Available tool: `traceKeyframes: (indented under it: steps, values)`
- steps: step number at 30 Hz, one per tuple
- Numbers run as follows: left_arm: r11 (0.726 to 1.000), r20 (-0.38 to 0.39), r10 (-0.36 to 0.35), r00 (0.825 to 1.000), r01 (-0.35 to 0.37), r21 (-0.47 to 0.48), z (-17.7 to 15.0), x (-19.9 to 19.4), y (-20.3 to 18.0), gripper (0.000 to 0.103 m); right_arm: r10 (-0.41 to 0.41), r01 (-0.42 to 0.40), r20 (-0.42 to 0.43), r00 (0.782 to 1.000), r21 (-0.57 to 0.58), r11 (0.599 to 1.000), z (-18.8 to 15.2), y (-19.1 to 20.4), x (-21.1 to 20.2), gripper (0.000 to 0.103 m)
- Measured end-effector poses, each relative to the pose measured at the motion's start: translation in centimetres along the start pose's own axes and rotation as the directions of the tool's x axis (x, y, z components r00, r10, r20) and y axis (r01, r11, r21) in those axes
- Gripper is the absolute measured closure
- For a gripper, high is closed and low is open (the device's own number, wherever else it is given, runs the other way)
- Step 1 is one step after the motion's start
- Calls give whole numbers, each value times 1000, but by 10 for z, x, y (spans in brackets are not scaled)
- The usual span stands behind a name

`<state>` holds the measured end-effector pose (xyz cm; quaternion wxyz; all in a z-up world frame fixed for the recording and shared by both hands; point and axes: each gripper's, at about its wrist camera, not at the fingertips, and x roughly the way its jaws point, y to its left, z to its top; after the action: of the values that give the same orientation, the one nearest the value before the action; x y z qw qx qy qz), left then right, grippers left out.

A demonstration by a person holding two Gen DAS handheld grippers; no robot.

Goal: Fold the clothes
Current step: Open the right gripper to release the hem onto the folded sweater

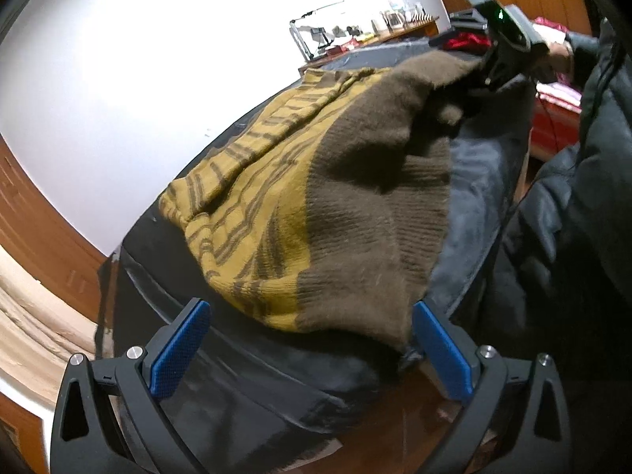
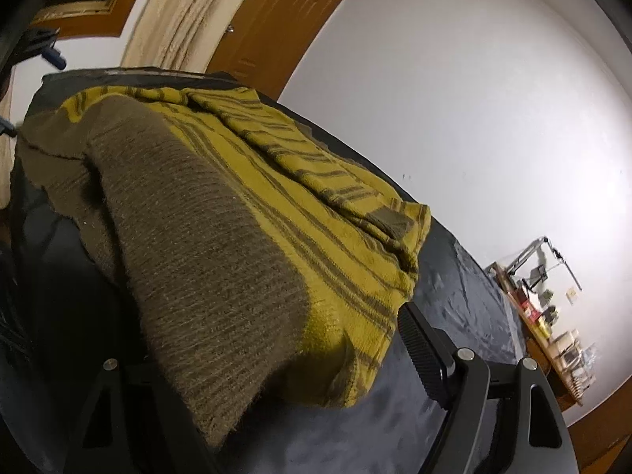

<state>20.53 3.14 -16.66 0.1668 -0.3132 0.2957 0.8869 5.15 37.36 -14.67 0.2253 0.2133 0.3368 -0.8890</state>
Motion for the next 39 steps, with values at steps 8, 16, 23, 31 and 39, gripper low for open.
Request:
traceKeyframes:
  steps: [8,16,23,31,39]
  values:
    - [996,-63,9,998,-14,-86,7,25,-11,1,-17,17,-1,1000,38,999,-6,-5,-8,20]
    - [950,-96,-18,995,-13,-313,16,39,9,0,-40,39,23,999,48,998,-2,-7,-13,20]
    - [945,-149,21,989,-69,-321,24,53,-2,0,-36,34,32,999,74,997,-1,-8,-11,20]
    - [949,-175,246,953,-273,-156,30,46,-14,0,-104,94,62,993,144,985,2,-18,-15,20]
    - [900,-206,404,891,-428,-83,16,30,7,0,-147,109,106,983,304,946,3,-51,-26,20]
